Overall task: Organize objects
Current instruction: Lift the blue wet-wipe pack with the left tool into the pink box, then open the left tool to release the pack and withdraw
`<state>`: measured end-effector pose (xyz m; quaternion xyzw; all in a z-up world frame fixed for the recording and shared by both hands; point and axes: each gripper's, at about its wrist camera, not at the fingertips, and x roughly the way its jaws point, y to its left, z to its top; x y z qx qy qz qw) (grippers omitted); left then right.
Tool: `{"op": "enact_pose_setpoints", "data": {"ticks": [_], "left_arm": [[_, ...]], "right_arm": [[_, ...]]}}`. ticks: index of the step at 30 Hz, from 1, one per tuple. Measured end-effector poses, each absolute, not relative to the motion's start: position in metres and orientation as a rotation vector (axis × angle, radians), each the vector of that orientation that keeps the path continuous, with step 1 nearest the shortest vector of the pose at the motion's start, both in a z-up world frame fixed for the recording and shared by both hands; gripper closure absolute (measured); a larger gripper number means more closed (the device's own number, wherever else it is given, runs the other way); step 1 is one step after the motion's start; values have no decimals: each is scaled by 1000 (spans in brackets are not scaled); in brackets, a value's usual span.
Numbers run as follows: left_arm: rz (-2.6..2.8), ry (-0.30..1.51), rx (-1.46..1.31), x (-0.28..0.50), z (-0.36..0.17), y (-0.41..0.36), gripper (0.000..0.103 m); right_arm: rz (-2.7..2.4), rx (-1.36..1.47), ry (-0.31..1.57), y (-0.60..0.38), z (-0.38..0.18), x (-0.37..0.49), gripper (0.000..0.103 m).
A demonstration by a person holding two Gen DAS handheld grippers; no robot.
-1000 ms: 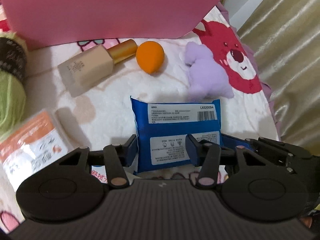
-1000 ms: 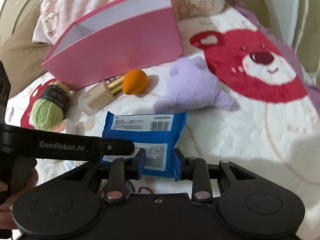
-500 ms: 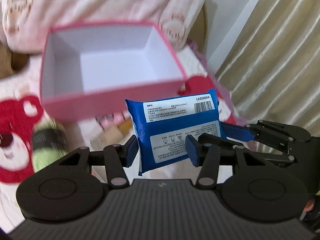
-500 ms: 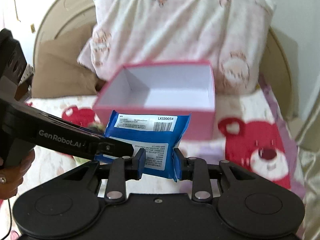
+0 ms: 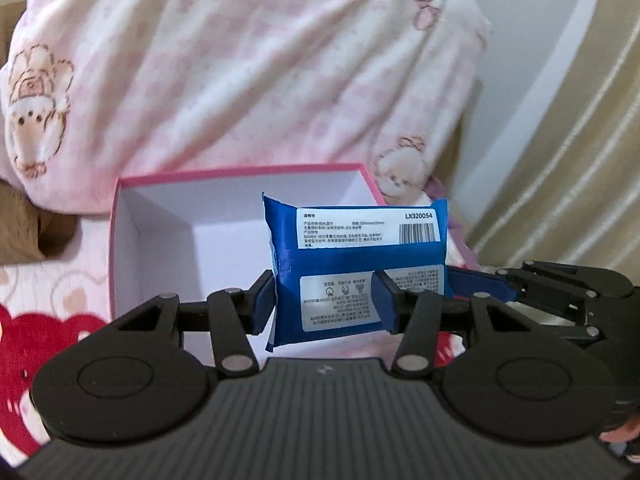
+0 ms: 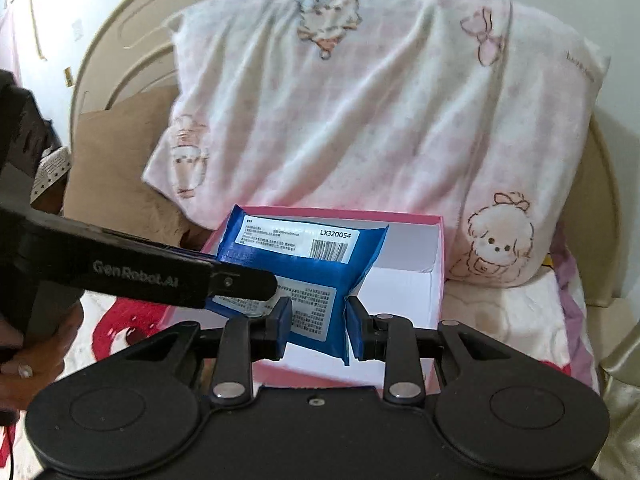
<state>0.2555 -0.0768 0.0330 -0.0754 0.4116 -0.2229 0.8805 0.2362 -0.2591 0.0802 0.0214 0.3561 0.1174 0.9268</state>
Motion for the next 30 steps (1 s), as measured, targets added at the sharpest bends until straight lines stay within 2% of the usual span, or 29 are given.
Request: {"op": "enact_pose_setpoints", "data": {"ticks": [7, 15, 24, 30], "left_arm": [[-422, 940, -240, 322, -18, -100, 52], [-352, 967, -325, 352, -64, -101, 54], [-277, 1017, -357, 374, -89, -94, 55], [-259, 1077, -422, 387, -103, -99, 56]], "right_arm": [[186, -7, 815, -274, 37, 295, 69], [146, 48, 923, -279, 4, 347, 69], [117, -46, 930, -259, -18, 372, 70], [45, -231, 900, -241, -32, 373, 72]]}}
